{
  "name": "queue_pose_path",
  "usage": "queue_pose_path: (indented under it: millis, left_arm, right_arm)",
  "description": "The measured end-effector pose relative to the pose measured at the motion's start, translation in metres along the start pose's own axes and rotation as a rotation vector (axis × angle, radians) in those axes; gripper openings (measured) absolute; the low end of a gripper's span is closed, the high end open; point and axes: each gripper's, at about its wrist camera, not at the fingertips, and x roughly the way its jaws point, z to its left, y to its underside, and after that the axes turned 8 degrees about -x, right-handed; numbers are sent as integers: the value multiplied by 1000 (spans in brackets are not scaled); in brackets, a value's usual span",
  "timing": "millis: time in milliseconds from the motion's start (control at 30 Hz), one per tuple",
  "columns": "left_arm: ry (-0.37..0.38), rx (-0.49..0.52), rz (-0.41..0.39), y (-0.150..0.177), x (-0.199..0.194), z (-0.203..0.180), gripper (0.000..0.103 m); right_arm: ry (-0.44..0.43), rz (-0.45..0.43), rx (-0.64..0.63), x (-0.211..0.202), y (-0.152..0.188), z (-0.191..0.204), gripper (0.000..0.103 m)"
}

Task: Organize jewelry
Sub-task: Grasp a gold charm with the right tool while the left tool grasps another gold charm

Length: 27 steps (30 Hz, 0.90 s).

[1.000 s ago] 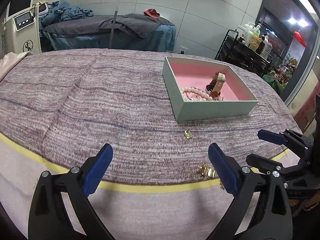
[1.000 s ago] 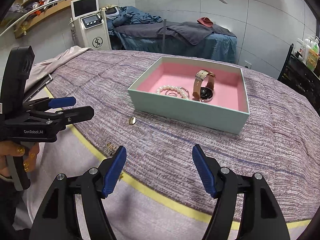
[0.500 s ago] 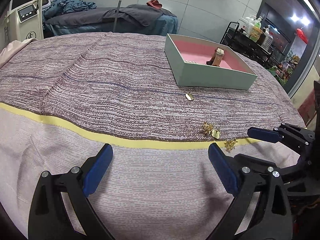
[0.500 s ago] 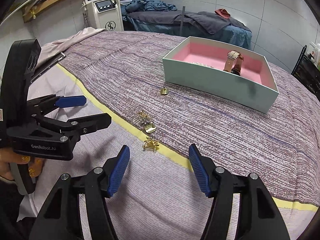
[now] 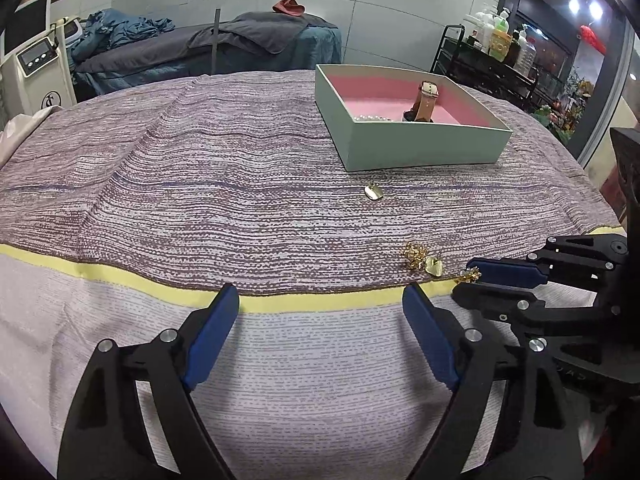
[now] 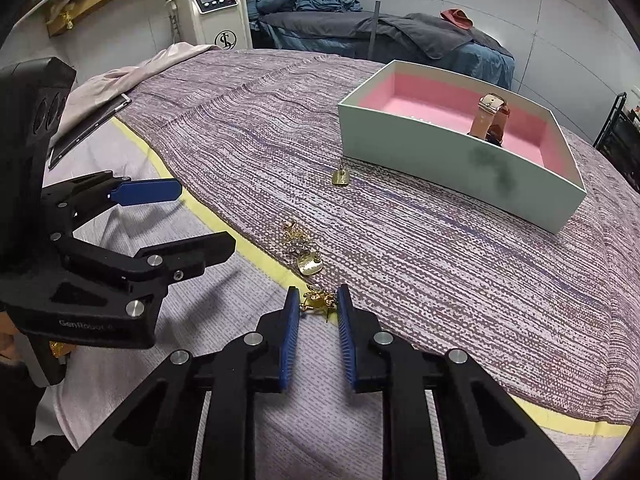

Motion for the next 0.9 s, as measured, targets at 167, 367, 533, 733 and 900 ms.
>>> queue_pose_path:
  millis: [167, 367, 533, 733, 900]
  left_arm:
    - [32, 62, 13, -2, 4, -13, 76]
    - [63, 83, 43, -7, 18, -27, 57]
    - [70, 97, 54, -10, 22, -34, 54]
    - [64, 131, 77, -14, 30, -44, 43]
    - [59, 189, 92, -20, 37, -57, 41]
  right_arm:
    - [15, -8, 36, -6, 4, -7, 19]
    - [15, -9, 56, -11, 9, -11, 19]
    - [8, -8, 64, -10, 10, -13, 19]
    - [7, -8, 64, -11, 10, -14, 19]
    - [4, -8, 66, -11, 11, -15, 19]
